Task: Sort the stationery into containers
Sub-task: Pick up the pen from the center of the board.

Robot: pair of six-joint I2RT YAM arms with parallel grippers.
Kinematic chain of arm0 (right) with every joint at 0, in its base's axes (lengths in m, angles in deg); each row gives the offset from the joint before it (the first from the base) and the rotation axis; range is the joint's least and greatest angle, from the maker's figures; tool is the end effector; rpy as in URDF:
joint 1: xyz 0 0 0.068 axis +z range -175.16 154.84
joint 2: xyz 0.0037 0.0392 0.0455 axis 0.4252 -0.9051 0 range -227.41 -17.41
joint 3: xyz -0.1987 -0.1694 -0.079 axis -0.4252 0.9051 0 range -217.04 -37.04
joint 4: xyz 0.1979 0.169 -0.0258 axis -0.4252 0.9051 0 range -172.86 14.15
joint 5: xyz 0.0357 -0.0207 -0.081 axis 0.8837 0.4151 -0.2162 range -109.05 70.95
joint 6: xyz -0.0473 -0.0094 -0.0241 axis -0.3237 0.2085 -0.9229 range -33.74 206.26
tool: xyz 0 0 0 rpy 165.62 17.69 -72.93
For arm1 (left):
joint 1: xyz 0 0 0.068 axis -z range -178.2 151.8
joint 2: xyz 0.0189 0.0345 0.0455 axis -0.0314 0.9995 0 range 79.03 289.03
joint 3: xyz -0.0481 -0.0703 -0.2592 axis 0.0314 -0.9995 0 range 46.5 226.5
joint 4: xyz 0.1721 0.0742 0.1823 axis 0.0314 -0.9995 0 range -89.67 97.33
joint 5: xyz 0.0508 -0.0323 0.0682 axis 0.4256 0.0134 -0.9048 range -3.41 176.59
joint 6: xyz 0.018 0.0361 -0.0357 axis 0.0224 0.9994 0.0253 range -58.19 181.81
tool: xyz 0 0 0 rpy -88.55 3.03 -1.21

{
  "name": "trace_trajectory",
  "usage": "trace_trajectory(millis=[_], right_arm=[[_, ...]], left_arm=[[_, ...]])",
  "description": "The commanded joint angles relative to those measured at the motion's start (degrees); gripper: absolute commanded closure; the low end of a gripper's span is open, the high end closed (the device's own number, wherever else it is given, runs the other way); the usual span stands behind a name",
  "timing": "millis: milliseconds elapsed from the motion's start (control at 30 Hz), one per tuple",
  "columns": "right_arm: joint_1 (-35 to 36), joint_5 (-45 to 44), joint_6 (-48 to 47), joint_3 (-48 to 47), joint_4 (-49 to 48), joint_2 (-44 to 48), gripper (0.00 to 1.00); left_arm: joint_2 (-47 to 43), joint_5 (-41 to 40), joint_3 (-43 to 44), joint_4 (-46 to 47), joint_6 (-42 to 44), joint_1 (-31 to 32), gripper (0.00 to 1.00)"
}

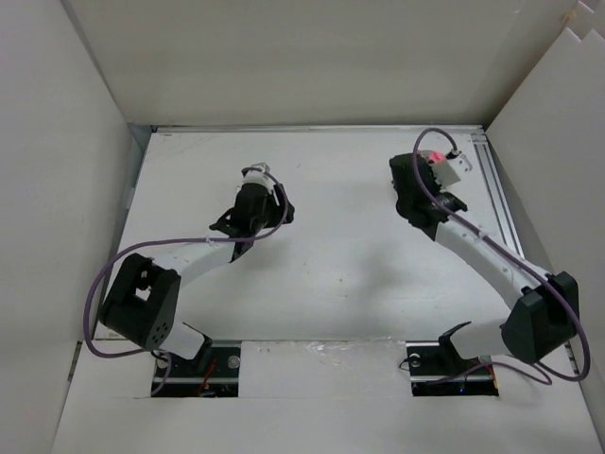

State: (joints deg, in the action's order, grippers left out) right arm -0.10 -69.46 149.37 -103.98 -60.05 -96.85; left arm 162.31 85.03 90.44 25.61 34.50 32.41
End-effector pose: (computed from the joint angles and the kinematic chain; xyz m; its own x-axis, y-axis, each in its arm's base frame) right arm 0.2859 0.1034 0.3227 0.0306 0.6417 -0.7663 0.6024 0.6000 0.5265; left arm 0.2750 -0.1616 0.2274 -0.4983 -0.2380 -0.8337 0.2909 0.8599 -0.4194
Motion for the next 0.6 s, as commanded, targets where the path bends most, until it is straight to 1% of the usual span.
trace_trajectory(millis=[0, 67, 100, 233, 300, 367, 400, 433, 467, 500, 567], right_arm=[[4.2, 13.5, -5.5, 6.2, -7.8, 2.9, 1.0], [6.2, 15.6, -5.5, 8.3, -9.2, 4.0, 1.0], [8.1, 18.4, -5.5, 9.1, -9.8, 4.6, 1.0], [12.2, 21.9, -6.2, 11.6, -13.0, 5.2, 1.0], [13.5, 21.9, -6.2, 11.7, -13.7, 3.6, 1.0], [14.4, 21.9, -5.6, 11.1, -12.7, 2.4, 1.0], [14.9, 21.9, -5.6, 11.1, -12.7, 1.7, 1.0], [14.9, 21.9, -5.6, 10.6, -12.7, 1.7, 1.0], [14.9, 22.5, -5.6, 10.1, -11.9, 1.7, 0.98], [14.9, 22.6, -6.2, 10.1, -11.9, 1.7, 0.94], [15.5, 21.9, -6.2, 10.1, -11.9, 2.3, 0.88]], left_arm=[[-0.3, -10.1, 4.5, -7.0, -2.0, -4.1, 0.44], [-0.3, -13.6, 4.5, -8.3, -3.5, -5.8, 0.44], [0.2, -13.6, 4.5, -8.4, -5.0, -8.1, 0.44], [2.1, -13.8, 6.0, -9.4, -6.1, -14.1, 0.44], [3.4, -16.7, 7.3, -10.2, -6.7, -14.6, 0.44], [7.4, -17.5, 12.1, -12.9, -6.7, -15.2, 0.45], [9.2, -18.1, 14.0, -14.1, -6.1, -15.2, 0.48], [12.6, -18.9, 17.7, -17.2, -5.5, -15.2, 0.49], [14.1, -18.9, 19.1, -18.4, -5.5, -15.2, 0.51], [15.4, -19.6, 20.1, -19.2, -5.5, -15.2, 0.58], [17.6, -19.6, 21.4, -19.7, -4.9, -15.2, 0.58]])
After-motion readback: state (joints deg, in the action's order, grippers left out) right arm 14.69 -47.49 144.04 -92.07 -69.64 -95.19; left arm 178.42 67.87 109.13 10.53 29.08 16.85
